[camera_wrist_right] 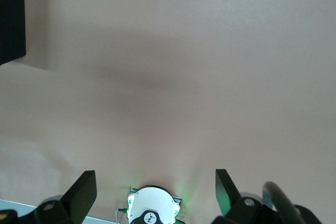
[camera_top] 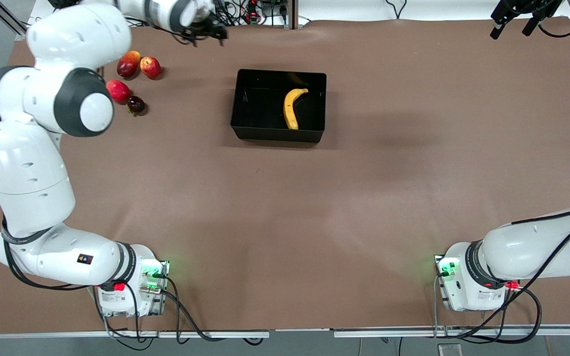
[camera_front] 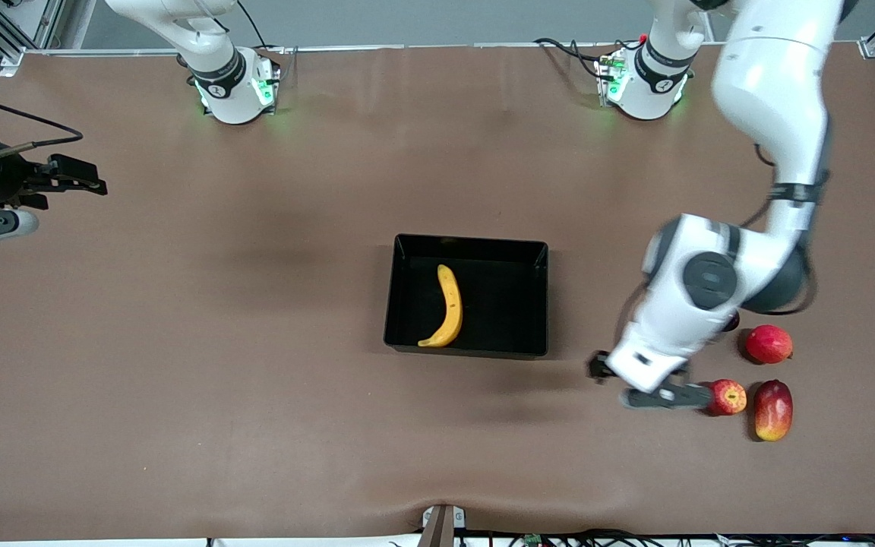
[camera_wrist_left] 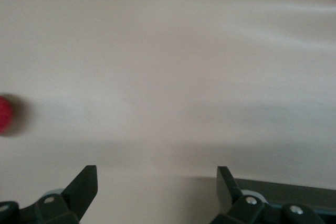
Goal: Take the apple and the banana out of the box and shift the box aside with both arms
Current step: 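Move the left gripper back to the tray over the yellow banana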
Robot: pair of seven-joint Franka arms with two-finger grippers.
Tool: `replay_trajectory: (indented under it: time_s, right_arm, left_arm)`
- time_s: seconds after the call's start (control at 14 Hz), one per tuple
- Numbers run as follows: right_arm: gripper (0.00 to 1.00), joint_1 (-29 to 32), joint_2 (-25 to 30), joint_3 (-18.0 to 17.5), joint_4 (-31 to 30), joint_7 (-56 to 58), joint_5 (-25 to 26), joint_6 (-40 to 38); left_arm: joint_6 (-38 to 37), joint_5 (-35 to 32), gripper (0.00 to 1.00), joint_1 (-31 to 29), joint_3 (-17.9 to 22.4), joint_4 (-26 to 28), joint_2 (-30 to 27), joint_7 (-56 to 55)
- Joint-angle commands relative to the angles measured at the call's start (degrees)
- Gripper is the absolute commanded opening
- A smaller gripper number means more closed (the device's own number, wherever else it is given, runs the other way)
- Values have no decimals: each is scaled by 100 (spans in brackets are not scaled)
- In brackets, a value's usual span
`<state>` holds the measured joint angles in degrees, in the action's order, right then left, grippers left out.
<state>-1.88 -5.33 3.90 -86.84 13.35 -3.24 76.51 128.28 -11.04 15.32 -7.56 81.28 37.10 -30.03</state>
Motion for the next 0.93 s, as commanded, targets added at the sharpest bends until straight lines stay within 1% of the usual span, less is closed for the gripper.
replay_trajectory:
  time_s: [0.0, 0.14, 0.36, 0.57, 0.71, 0.86]
  right_arm:
    - [100, 65, -56, -30, 71, -26, -37, -57]
    - [100, 57, -56, -30, 71, -26, -37, -66]
    - [100, 74, -56, -38, 71, -26, -28, -57]
    - [100, 100, -56, -38, 71, -26, -37, -57]
    - [100, 118, -109, -38, 71, -17, -37, -66]
    - [100, 118, -118, -38, 71, -17, -37, -66]
  left_arm:
    - [21, -38, 100, 636, 70, 28, 33, -1053]
    - [126, -65, 100, 1033, 88, -111, 226, -1531]
    - [336, -65, 100, 1516, 123, -200, 455, -1804]
    - [662, -74, 100, 1851, 132, -253, 797, -2051]
    - [672, -74, 100, 2088, 149, -262, 939, -2051]
    - [672, -74, 100, 2168, 176, -262, 1053, -2016]
